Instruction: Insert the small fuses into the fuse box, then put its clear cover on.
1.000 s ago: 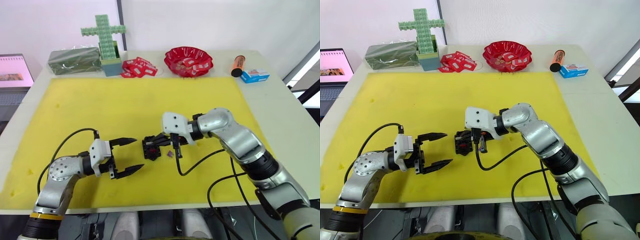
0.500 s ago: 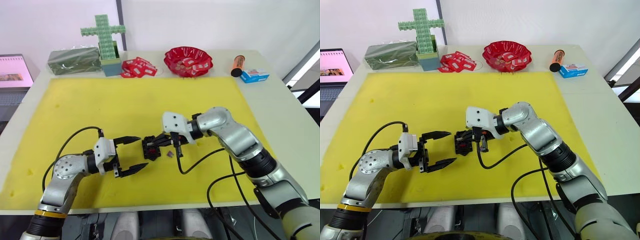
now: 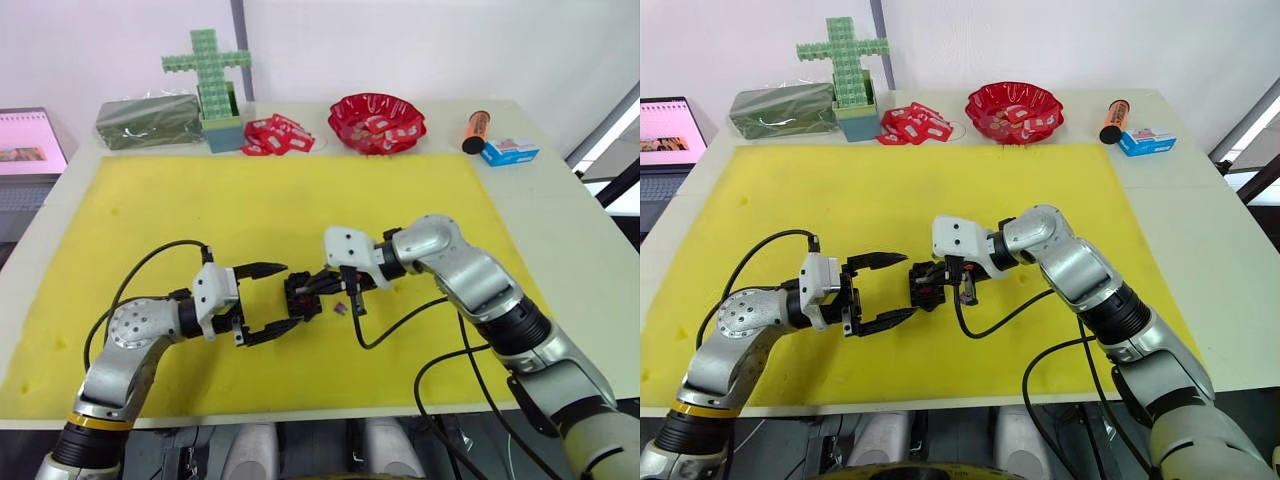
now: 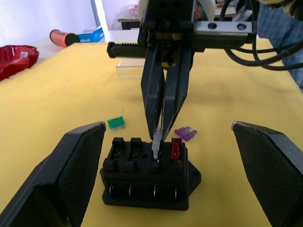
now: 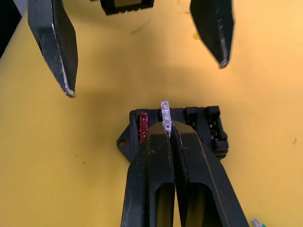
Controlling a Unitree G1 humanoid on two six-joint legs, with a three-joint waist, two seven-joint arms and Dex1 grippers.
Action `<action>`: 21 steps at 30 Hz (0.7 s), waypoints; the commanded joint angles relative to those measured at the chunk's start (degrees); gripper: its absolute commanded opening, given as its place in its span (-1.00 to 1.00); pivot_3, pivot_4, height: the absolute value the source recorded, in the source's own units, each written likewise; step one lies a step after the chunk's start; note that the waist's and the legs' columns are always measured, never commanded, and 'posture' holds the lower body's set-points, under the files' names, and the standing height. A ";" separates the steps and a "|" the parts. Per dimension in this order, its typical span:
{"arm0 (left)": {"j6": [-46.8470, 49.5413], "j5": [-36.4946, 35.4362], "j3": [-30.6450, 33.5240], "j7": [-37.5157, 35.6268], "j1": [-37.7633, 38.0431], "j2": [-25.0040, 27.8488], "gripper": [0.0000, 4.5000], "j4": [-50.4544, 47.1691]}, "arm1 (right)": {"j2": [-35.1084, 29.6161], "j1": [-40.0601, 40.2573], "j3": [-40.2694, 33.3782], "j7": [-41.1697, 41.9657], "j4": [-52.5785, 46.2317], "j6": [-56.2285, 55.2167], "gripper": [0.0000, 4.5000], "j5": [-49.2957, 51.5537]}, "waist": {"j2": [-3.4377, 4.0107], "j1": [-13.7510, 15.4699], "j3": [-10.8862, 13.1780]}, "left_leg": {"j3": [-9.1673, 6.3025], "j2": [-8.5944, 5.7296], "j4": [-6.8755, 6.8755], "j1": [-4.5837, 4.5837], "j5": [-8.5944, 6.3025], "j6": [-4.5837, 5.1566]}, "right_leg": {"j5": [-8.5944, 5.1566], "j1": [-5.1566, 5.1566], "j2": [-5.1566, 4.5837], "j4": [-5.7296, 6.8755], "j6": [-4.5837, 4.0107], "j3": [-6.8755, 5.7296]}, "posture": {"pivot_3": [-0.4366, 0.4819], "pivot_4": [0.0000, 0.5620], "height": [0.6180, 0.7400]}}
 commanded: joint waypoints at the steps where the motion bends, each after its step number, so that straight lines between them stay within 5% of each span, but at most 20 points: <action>1: 1.48 -1.08 0.47 0.58 -0.76 0.87 0.99 -2.76 | 0.57 -0.83 -0.15 0.07 -0.43 -1.37 -1.00 -0.32 | 0.00 -0.01 0.00 | 0.00 0.00 0.00 0.00 0.00 0.00 | 0.01 0.00 0.00 0.00 0.01 0.00 | -0.05 -0.47 1.00; 21: 1.11 -0.76 1.56 -0.64 1.26 1.94 0.99 -1.92 | 0.21 -1.18 -0.18 0.34 1.32 -1.63 -1.00 -1.72 | 0.00 0.00 0.00 | 0.00 0.00 0.00 0.01 0.00 0.00 | -0.01 0.00 0.00 0.00 -0.02 0.00 | -0.05 -0.47 1.00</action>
